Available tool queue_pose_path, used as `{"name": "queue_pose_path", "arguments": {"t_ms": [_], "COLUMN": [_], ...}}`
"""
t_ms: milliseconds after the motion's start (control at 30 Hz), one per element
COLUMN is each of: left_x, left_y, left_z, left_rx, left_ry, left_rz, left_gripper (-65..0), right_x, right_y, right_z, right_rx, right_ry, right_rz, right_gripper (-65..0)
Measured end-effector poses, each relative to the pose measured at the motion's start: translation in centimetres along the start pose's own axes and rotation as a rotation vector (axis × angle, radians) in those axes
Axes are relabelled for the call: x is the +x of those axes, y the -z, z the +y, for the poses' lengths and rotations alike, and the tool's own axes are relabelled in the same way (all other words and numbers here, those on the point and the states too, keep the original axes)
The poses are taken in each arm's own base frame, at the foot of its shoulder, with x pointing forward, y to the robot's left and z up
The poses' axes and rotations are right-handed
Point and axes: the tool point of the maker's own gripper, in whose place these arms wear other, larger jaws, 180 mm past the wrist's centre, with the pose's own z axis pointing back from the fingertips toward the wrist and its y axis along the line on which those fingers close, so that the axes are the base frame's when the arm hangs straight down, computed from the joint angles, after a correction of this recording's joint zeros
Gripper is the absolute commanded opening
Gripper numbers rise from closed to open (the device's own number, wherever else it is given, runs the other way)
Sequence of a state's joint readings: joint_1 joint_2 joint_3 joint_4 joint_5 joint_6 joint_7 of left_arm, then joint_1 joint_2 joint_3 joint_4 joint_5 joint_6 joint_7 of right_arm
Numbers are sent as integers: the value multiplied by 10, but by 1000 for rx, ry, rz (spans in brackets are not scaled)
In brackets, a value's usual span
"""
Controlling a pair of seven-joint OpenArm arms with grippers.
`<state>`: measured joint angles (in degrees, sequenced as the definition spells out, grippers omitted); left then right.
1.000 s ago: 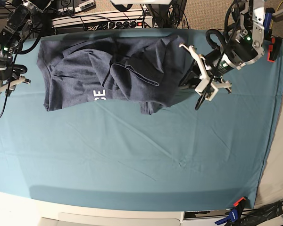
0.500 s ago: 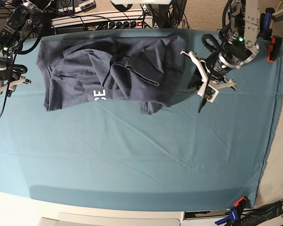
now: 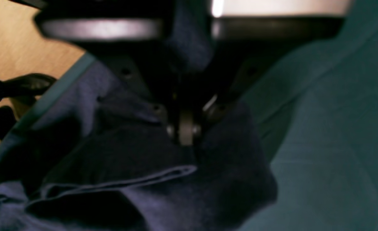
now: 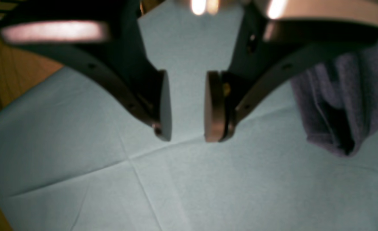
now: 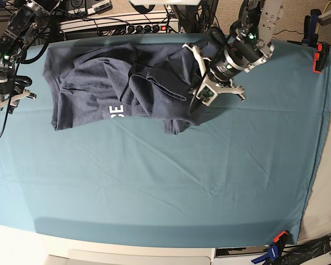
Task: Fold the T-shirt properly
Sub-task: 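Grasp the folded end's edge again with the left gripper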
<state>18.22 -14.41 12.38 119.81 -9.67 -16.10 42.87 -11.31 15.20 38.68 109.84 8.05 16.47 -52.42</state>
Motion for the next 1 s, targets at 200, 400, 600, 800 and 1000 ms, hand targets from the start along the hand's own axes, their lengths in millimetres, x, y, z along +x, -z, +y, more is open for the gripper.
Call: {"name": "queue_pose_path", "arguments": {"t_ms": [200,400,600,800,1000], "left_x": [-5,-32,-37,-32,-16], "left_y": [0,18,22,22,24], "left_z": [19,30,26,12,-13], "left_rx": [103,107,77,6,-113], "left_ry": [23,10,-30,-96,-160], "left_rz": [27,113,121,96,35], "left_gripper": [-650,-650,-650,-650,-650], "right_x": [0,0,0,1,1], "right_y": [0,0,0,0,0], "right_z": [0,0,0,0,0], "right_rx": [0,0,0,0,0], "right_ry": [0,0,0,0,0], "right_rz": [0,0,-1,-4,-3], "right_gripper": [-461,-461,-461,-461,-461]}}
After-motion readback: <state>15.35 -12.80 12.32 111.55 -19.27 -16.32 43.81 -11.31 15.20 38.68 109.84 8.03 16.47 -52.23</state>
